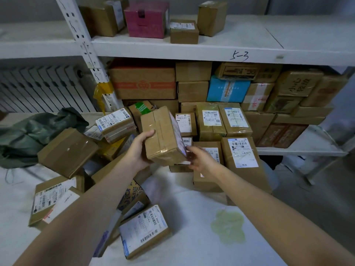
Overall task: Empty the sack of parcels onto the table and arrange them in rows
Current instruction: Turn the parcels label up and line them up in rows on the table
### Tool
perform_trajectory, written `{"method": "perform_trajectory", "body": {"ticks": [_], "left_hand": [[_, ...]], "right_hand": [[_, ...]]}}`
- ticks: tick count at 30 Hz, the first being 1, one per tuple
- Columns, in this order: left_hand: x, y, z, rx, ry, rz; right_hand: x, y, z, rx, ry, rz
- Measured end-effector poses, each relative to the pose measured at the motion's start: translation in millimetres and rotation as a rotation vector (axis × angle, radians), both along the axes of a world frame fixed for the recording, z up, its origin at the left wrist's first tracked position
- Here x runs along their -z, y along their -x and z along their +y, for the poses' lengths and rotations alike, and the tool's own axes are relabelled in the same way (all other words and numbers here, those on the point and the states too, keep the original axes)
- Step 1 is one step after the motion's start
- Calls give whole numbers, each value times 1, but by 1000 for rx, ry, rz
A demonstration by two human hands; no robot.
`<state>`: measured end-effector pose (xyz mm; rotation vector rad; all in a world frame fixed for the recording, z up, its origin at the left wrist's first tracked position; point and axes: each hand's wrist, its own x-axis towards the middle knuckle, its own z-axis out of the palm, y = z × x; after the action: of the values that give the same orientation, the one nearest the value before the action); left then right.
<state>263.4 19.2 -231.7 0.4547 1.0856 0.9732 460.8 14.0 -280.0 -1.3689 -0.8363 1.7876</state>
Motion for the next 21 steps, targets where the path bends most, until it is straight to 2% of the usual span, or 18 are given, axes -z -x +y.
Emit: {"method": "perform_trajectory", "body": {"ticks": [4, 6, 9, 14, 18, 21], "left_hand": [[10, -9, -21, 55, 12, -124], [16, -19, -32, 64, 24, -178], [23, -29, -46, 96, 32, -89], [28, -32, -69, 135, 13, 228], [27, -41, -97, 356, -66, 269], [36, -51, -115, 475, -21, 316]], "right_hand": [[-10, -16, -17, -78, 105, 234], [-13, -22, -29, -143, 96, 278], [-10, -32, -49, -216, 89, 283], [2, -54, -74, -324, 60, 86], [0, -64, -93, -411, 15, -73], [-1, -79, -103, -597, 100, -223]]}}
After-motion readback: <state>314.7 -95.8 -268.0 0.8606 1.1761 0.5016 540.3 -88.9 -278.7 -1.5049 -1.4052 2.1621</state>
